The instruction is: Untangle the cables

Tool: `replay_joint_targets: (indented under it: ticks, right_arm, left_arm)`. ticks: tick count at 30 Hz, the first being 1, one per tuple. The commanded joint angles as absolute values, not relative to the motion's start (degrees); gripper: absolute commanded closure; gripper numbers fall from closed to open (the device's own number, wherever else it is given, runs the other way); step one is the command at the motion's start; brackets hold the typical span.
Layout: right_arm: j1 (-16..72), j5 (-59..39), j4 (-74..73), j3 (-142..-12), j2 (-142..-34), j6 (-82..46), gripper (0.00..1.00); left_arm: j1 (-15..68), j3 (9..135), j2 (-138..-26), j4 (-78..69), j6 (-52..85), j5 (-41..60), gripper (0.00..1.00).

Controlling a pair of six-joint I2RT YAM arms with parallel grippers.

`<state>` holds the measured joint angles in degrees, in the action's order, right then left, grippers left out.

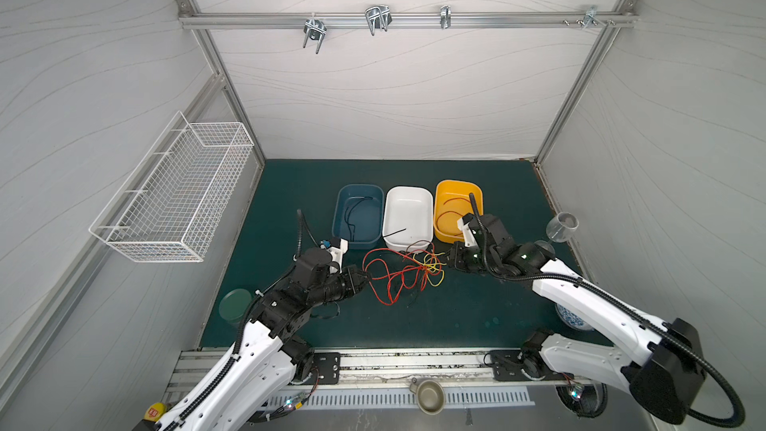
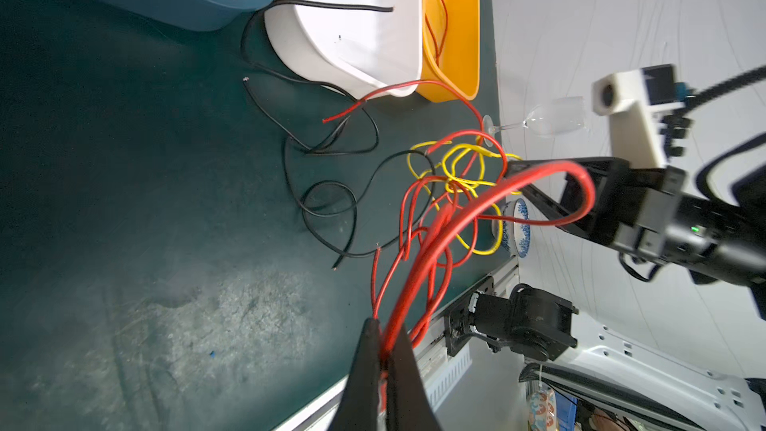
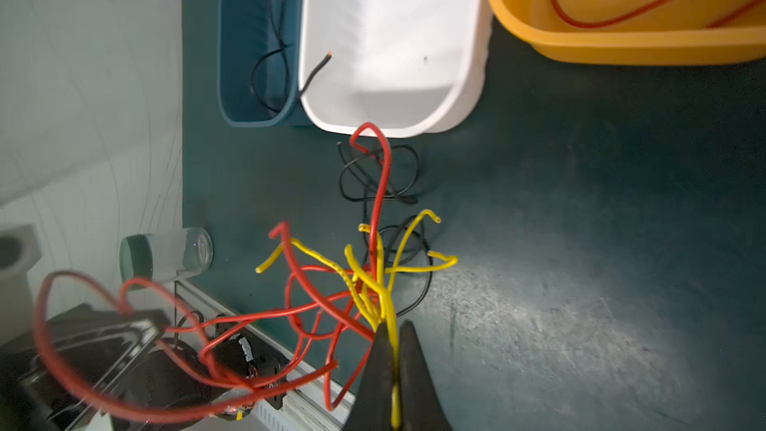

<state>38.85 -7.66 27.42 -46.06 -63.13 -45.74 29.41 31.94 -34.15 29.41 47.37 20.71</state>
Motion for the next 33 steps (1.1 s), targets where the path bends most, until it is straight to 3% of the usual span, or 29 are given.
replay_joint_targets:
  ticks: [1, 17, 27, 33]
  right_arm:
    - [35.7, -7.4, 27.7, -43.0, -61.9, -47.7, 1.00]
    - [25.2, -12.2, 23.0, -30.9, -62.9, -46.1, 1.00]
    - [24.8, -15.7, 20.7, -31.4, -65.5, -43.0, 1.00]
    - [25.1, -17.1, 24.2, -35.9, -60.6, -39.9, 0.67]
  left_arm:
    - [29.5, 36.7, -32.0, 35.1, 48.0, 19.0, 1.00]
    - [29.5, 63.5, -34.9, 56.4, 36.2, 13.1, 1.00]
    - [29.5, 68.8, -38.3, 58.6, 33.2, 16.3, 1.00]
    - [29.5, 62.6, -42.0, 53.3, 33.4, 21.7, 1.00]
